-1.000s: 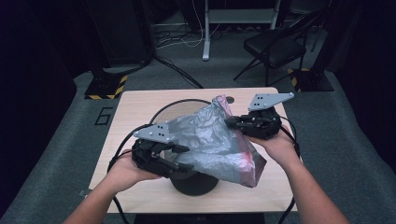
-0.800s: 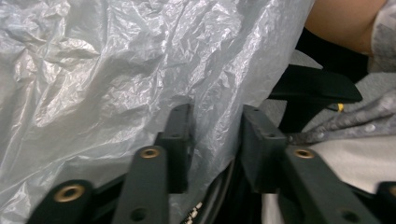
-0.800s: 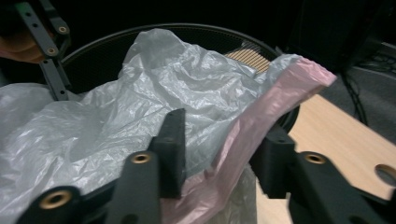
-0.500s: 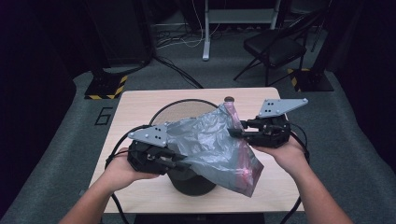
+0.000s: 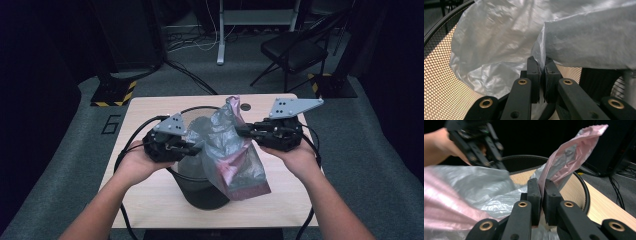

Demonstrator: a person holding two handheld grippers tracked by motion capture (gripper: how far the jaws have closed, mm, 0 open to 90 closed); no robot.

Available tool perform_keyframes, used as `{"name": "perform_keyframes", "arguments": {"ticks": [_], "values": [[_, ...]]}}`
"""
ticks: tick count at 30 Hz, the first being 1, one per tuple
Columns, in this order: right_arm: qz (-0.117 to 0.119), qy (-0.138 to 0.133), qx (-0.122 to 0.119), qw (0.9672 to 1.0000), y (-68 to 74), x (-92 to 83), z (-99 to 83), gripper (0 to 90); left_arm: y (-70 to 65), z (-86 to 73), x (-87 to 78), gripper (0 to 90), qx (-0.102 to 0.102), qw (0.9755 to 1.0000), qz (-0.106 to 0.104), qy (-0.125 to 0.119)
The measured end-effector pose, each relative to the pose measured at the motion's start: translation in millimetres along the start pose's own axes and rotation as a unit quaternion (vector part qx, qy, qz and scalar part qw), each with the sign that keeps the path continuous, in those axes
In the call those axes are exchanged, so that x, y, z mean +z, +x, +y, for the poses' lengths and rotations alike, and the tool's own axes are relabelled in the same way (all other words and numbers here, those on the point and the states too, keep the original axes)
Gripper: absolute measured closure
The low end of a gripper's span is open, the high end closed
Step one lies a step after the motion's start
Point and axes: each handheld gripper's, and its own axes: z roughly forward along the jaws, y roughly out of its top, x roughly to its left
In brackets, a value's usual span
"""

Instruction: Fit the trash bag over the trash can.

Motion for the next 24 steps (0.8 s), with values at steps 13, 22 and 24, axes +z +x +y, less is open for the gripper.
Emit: {"name": "perform_keyframes", "arguments": {"ticks": [13, 22, 24], "values": [[0.0, 0.013, -0.006, 0.9999, 6.3, 26.5, 5.7, 63.9, 34.3, -6.6, 24.9, 85.0, -0.032, 0.9965, 0.033, 0.07], [0.022, -0.008, -0.027, 0.9994, 23.8, 17.4, 10.7, 45.7, 36.4, -12.7, 22.7, 82.8, -0.037, 0.997, 0.026, 0.063], [0.034, -0.005, -0.037, 0.9987, 28.1, 18.7, 11.0, 43.1, 36.8, -13.1, 22.3, 82.2, -0.041, 0.9969, 0.025, 0.062]]}}
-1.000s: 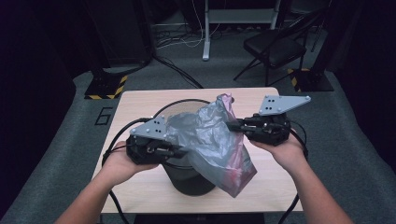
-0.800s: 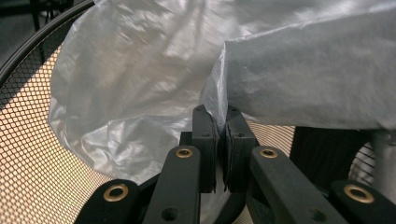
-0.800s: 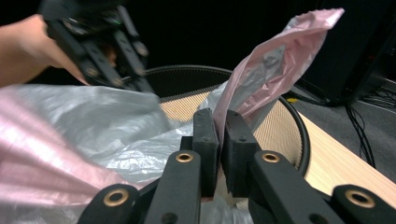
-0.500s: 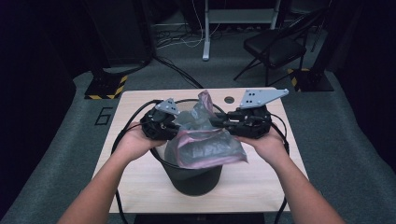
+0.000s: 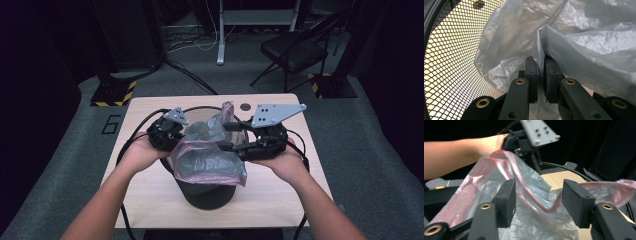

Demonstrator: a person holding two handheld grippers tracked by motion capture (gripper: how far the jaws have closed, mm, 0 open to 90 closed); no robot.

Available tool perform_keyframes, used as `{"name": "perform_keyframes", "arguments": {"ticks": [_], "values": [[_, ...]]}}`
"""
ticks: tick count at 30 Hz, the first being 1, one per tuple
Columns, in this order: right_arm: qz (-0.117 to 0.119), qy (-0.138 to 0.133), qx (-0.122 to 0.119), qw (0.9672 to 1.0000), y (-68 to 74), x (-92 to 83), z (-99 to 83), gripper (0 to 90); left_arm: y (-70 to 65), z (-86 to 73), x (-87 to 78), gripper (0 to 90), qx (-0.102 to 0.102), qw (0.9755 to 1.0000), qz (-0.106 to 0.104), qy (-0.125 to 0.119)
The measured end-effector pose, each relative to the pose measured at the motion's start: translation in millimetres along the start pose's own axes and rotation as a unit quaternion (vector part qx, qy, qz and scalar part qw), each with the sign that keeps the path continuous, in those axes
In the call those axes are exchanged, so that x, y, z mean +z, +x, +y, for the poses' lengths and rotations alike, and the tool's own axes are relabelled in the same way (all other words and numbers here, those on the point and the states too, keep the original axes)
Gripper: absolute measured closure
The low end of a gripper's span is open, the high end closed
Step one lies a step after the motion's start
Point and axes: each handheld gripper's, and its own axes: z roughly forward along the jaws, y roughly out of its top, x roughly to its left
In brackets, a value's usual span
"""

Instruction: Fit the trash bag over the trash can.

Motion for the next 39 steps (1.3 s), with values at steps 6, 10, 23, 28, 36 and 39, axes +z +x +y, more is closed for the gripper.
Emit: {"name": "perform_keyframes", "arguments": {"ticks": [6, 10, 23, 28, 36, 39], "values": [[0.016, 0.029, -0.024, 0.9992, 3.3, 12.9, -2.6, 41.9, 1.6, -1.6, -0.6, 79.8, -0.009, 0.9998, -0.014, -0.01], [0.033, 0.051, -0.041, 0.9973, 1.3, 22.9, -4.7, 70.7, 0.1, -1.7, -3.2, 68.6, -0.012, 0.9998, -0.009, -0.015], [0.025, 0.065, -0.026, 0.9972, -8.9, 33.2, -7.0, 84.3, -14.4, -8.8, -88.8, 42.0, -0.019, 0.9949, 0.018, -0.098], [0.024, 0.067, -0.025, 0.9971, -8.4, 37.1, -5.8, 84.3, -24.8, -6.0, -104.6, 39.7, -0.014, 0.9918, 0.004, -0.127], [0.026, 0.069, -0.03, 0.9969, -6.4, 40.0, -4.7, 83.8, -25.2, 1.8, -86.4, 56.6, 0.005, 0.9918, -0.022, -0.126], [0.019, 0.065, -0.025, 0.9974, -6.7, 37.4, -4.4, 70.1, -23.2, 2.5, -73.3, 73.0, 0.009, 0.9932, -0.027, -0.113]]}}
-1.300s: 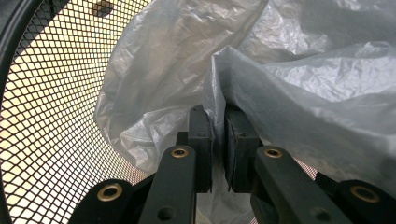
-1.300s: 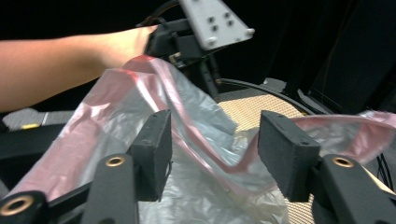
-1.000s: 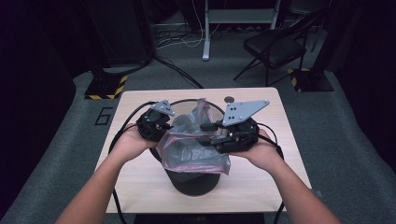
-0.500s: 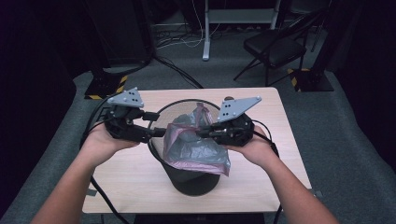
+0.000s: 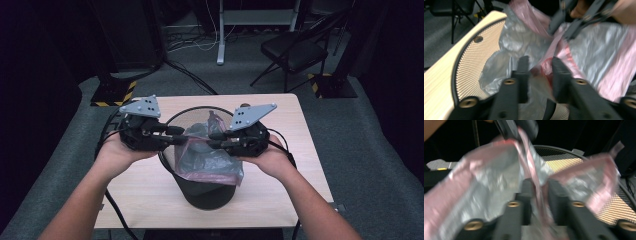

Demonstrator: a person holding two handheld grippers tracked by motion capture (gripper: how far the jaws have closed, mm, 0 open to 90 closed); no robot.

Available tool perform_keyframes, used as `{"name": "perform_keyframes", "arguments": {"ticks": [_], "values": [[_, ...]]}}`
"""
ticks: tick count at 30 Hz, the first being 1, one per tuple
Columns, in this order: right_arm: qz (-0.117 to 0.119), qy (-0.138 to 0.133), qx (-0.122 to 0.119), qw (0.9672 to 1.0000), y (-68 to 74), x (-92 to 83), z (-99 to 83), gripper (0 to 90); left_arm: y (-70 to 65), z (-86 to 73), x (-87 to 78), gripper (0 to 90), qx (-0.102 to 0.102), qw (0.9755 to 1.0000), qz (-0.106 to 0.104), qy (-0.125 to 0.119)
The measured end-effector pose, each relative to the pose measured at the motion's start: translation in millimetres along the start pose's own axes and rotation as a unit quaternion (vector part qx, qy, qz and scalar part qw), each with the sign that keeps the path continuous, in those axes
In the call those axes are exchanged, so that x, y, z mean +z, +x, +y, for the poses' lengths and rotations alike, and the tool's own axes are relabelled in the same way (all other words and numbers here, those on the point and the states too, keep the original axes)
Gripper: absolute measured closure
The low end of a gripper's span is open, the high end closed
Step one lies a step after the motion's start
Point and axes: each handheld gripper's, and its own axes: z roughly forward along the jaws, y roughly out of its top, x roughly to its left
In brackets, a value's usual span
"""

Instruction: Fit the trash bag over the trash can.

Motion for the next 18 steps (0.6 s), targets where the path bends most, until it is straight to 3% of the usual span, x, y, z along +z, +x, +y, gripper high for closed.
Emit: {"name": "perform_keyframes", "arguments": {"ticks": [4, 9, 14, 18], "values": [[-0.011, -0.018, 0.002, 0.9998, 1.9, -7.9, 2.6, 56.7, 2.5, -2.2, 14.9, 81.3, 0.003, 0.9999, -0.005, 0.012], [0.005, -0.037, -0.015, 0.9992, 8.0, -15.0, 7.6, 54.9, 1.8, 0.5, 27.4, 83.9, 0.001, 0.9999, -0.008, 0.014], [0.019, -0.014, -0.039, 0.999, 16.3, -6.8, 7.4, 54.3, -2.8, 6.3, 31.2, 84.8, 0.009, 0.9999, -0.008, 0.012], [0.026, 0.007, -0.042, 0.9988, 16.9, 0.9, 5.0, 55.9, -3.5, 7.6, 28.7, 85.3, 0.01, 0.9999, -0.007, 0.008]]}}
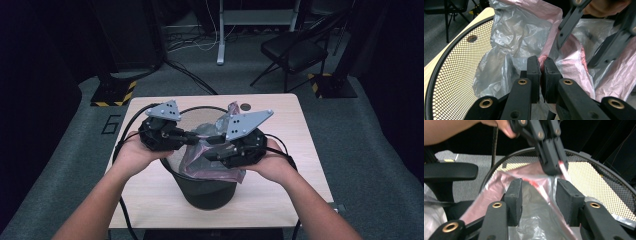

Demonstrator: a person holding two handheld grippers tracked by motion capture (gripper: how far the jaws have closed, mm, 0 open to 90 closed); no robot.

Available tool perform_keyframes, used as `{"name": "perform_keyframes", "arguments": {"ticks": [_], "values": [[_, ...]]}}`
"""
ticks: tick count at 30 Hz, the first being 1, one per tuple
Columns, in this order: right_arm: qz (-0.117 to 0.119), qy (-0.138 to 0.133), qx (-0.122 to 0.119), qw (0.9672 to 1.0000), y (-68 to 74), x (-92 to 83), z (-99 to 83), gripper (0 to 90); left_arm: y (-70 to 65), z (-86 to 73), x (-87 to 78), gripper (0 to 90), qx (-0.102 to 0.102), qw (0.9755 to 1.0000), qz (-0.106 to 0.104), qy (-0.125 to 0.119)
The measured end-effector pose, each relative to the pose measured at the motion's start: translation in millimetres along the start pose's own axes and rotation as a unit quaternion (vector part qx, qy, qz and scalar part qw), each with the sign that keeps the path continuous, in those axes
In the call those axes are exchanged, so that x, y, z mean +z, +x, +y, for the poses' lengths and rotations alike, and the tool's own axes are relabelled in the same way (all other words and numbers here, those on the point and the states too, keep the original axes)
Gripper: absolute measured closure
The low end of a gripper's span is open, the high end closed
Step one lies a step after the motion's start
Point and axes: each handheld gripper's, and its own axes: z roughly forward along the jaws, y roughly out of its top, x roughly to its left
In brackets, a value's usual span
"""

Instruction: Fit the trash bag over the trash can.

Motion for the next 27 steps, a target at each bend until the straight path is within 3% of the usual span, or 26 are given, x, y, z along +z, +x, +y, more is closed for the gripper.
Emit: {"name": "perform_keyframes", "arguments": {"ticks": [3, 7, 9, 11, 16, 25, 27], "values": [[-0.009, 0.011, 0.001, 0.9999, -2.0, 3.7, -1.6, 60.9, 0.2, -0.9, -2.6, 85.4, 0.0, 1.0, -0.002, -0.005], [-0.01, 0.012, 0.005, 0.9999, -6.4, 5.2, -4.9, 83.5, 2.2, -4.4, -6.8, 86.1, 0.001, 1.0, 0.009, -0.003], [-0.003, 0.006, 0.007, 1.0, -7.5, 2.8, -7.4, 88.1, 6.3, -9.3, -11.7, 86.7, -0.003, 0.9997, 0.026, -0.001], [-0.005, 0.001, 0.013, 0.9999, -8.6, -2.1, -12.7, 88.8, 13.1, -17.3, -17.0, 87.1, -0.012, 0.9986, 0.051, 0.006], [-0.031, -0.005, 0.037, 0.9988, -13.6, -21.4, -30.1, 88.9, 34.6, -44.8, -34.9, 87.9, -0.055, 0.9959, 0.071, 0.0], [-0.082, -0.044, 0.063, 0.9937, -12.5, -76.2, -57.8, 88.9, 50.4, -84.1, -69.4, 88.0, -0.106, 0.989, 0.101, -0.022], [-0.088, -0.044, 0.076, 0.9923, -13.6, -83.2, -67.0, 88.7, 52.3, -89.3, -71.5, 87.9, -0.116, 0.9883, 0.095, -0.026]]}}
